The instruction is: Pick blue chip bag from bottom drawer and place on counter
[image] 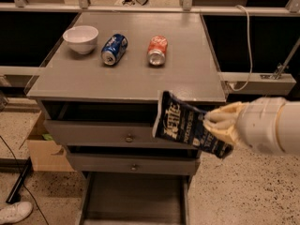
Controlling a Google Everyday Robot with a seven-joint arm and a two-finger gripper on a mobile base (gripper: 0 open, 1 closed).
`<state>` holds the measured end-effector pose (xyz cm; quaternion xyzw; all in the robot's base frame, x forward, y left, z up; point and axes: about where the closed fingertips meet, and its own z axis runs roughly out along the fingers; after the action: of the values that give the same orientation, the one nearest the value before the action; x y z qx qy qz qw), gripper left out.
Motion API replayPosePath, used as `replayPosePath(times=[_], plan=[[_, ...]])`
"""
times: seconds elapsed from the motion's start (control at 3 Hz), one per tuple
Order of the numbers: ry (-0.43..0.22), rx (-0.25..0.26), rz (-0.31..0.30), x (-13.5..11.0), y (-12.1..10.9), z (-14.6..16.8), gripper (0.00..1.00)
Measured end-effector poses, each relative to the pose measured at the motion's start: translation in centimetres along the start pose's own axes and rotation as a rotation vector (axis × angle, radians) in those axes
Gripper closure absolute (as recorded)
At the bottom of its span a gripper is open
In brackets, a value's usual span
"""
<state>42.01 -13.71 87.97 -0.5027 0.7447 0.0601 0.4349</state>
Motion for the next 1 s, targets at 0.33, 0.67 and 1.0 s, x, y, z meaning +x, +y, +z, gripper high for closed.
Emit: replayPosePath(times=[0.33, 0.67, 1.0], plan=[[-0.006, 0.033, -0.034, -3.8, -3.3, -0.9, 1.00], [-0.017, 0.027, -0.051, -5.1, -3.3, -0.5, 1.00], [-0.018, 0.042, -0.055, -5.5, -4.2, -0.9, 1.00]])
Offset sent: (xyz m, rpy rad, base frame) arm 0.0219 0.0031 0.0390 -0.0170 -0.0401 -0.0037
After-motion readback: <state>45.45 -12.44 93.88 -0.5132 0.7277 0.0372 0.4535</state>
